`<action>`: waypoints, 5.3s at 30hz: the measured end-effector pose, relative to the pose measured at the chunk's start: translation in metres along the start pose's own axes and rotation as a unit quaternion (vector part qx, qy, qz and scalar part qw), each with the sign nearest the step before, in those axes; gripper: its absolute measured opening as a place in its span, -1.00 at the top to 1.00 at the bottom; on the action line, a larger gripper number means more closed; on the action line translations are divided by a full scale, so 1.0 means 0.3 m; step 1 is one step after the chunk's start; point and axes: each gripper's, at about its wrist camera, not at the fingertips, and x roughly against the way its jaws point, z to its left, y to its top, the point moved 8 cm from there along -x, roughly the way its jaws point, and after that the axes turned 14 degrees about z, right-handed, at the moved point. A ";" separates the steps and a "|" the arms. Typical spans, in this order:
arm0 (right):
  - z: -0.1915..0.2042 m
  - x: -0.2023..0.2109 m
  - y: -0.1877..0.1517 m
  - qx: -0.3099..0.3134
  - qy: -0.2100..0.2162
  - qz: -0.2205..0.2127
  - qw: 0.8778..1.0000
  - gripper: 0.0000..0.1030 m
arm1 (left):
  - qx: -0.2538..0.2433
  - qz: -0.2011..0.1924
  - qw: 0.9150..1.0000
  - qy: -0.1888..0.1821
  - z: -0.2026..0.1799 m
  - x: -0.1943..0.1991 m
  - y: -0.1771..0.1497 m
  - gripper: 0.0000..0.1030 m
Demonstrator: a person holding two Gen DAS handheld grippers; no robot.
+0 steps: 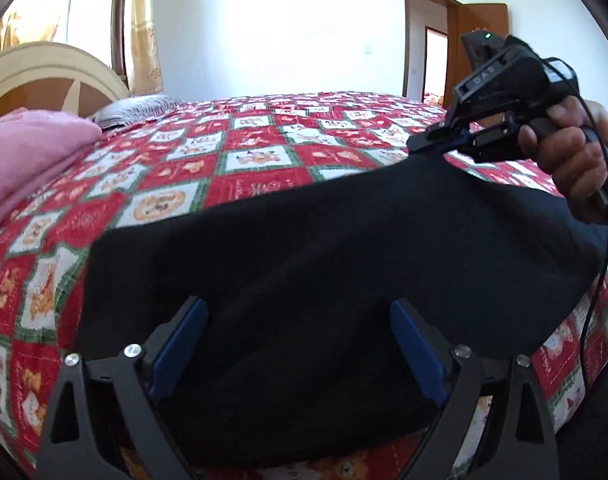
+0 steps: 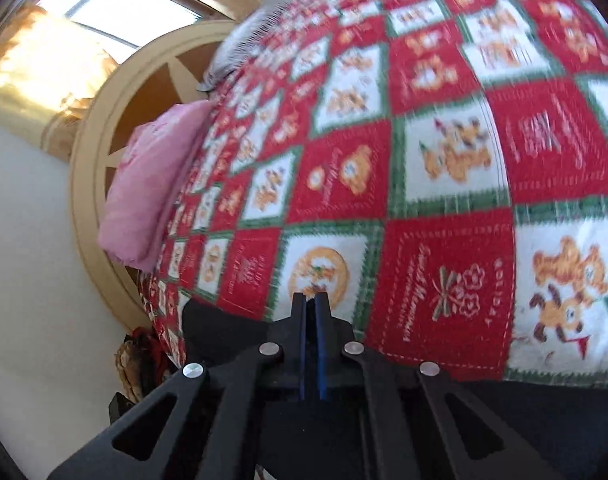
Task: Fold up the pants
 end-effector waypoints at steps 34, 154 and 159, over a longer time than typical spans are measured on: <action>0.094 -0.025 -0.422 0.171 -0.170 -0.011 0.970 -0.15 | 0.054 0.033 0.998 0.029 0.098 0.027 0.032 -0.89; -0.376 0.597 -0.595 0.025 -0.218 -0.176 0.960 0.78 | -0.021 0.053 0.993 -0.100 -0.376 0.029 0.110 -0.99; -0.360 0.549 -0.581 0.041 -0.224 -0.165 0.960 0.78 | -0.042 0.053 0.987 -0.144 -0.500 0.025 0.164 -0.99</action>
